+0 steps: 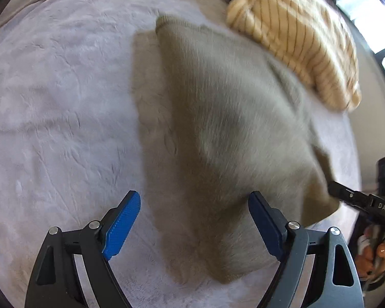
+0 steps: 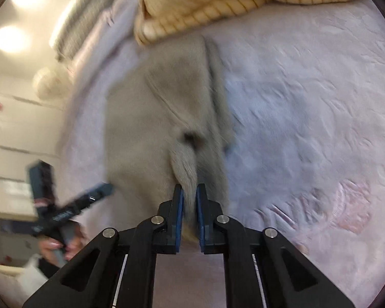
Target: Fold small clothes
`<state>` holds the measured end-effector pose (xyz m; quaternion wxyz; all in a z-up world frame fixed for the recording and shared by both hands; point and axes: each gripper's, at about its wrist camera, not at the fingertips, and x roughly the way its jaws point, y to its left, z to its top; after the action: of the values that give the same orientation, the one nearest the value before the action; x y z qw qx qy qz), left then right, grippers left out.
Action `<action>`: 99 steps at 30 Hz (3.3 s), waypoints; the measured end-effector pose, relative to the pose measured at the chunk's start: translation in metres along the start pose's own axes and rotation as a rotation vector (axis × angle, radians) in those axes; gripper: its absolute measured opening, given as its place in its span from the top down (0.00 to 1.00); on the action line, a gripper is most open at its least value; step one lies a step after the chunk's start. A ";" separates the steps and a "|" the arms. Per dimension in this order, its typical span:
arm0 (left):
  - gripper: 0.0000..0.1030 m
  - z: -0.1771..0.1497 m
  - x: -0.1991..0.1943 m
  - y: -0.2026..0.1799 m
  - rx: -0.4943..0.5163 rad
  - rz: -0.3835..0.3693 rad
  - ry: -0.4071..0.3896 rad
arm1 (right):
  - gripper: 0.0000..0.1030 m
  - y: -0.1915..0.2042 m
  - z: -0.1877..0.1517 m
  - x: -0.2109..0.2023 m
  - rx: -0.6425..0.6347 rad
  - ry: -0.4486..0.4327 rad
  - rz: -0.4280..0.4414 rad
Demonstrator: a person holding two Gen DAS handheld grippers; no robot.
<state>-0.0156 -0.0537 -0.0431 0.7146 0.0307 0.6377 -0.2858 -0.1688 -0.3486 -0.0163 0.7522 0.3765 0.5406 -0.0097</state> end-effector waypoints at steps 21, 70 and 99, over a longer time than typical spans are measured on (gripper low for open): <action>0.15 -0.021 -0.041 0.012 0.007 0.192 -0.129 | 0.59 -0.006 0.007 -0.024 0.026 -0.157 -0.096; 0.15 0.062 0.006 -0.005 -0.098 0.184 -0.135 | 0.39 -0.028 0.091 0.037 0.150 -0.026 0.035; 0.00 0.079 0.041 0.007 -0.149 -0.131 -0.001 | 0.26 -0.024 0.128 0.092 0.056 0.155 0.296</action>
<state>0.0588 -0.0948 -0.0686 0.6951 -0.0647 0.6574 -0.2836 -0.0371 -0.4033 -0.0880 0.6909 0.4724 0.5350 0.1153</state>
